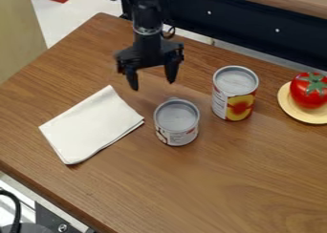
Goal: Moved the small can to the bottom right corner of the table.
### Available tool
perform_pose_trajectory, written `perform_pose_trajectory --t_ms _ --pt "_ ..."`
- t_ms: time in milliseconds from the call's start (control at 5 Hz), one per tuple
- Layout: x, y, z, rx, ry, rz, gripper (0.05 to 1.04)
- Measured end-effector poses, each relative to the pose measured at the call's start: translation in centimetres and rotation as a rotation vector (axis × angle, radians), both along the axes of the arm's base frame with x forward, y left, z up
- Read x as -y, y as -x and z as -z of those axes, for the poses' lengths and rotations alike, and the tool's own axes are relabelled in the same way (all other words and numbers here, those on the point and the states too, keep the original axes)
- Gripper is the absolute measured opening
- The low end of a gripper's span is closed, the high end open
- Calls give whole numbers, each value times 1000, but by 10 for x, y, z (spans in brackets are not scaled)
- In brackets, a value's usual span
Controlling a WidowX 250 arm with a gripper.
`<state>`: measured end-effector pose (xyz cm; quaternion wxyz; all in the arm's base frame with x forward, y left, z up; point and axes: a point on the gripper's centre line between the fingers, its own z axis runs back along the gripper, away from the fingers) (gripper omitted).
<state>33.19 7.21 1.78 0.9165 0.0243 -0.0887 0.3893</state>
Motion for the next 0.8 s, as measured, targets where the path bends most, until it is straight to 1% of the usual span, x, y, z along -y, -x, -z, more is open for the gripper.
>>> perform_pose_trajectory --t_ms 200,400,800 --pt "6 1 1 -6 27 -53 997" --pt "12 0 1 -2 31 -89 997" --pt "20 9 12 5 12 -117 997"
